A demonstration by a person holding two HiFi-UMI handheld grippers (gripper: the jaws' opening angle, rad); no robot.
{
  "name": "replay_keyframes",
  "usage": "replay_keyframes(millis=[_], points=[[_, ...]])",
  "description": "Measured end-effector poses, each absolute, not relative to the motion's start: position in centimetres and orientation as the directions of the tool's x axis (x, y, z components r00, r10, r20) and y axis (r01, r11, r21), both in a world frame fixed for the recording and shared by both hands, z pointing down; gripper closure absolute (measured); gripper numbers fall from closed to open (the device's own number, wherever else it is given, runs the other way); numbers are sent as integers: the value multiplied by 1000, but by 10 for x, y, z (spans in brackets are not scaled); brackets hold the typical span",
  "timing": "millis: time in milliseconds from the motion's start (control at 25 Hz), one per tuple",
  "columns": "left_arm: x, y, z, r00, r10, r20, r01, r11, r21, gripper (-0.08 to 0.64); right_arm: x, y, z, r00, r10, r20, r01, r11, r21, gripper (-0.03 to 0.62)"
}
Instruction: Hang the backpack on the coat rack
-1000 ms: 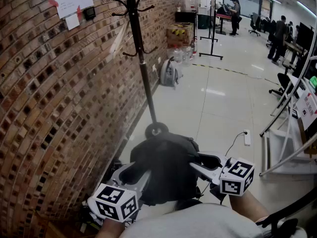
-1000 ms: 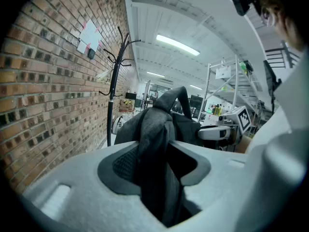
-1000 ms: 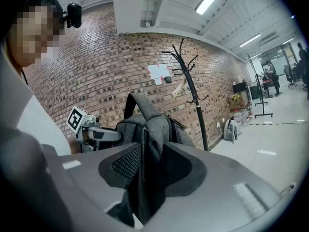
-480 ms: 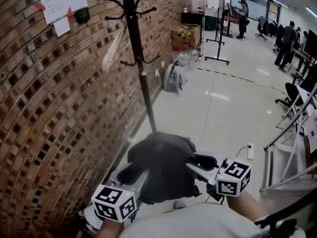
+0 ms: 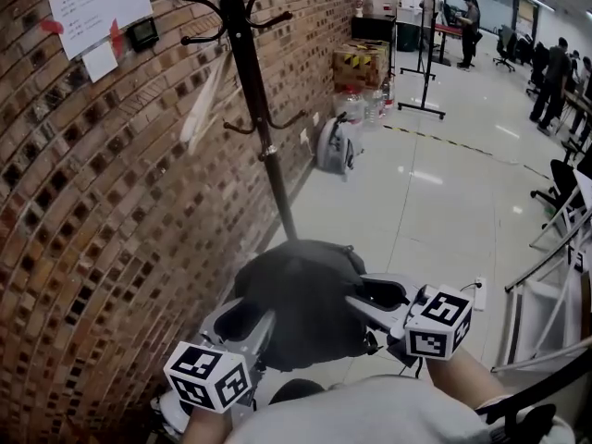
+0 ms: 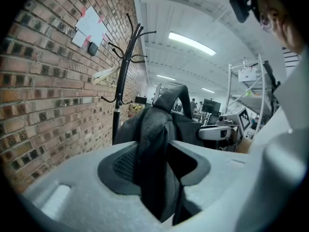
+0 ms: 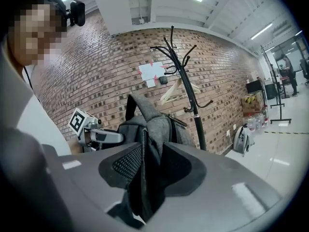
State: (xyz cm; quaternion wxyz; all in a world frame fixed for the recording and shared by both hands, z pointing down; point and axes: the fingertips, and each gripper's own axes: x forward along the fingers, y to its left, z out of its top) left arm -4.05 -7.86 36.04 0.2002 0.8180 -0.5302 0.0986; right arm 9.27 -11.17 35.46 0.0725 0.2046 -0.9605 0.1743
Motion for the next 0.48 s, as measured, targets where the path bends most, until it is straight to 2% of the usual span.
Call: replay_keyframes(millis=[480], points=[[-91,-174,385,446,-811,378,-892,-369,261,382,42,-203,378,-889,-373,265,-449,826,-341,456]])
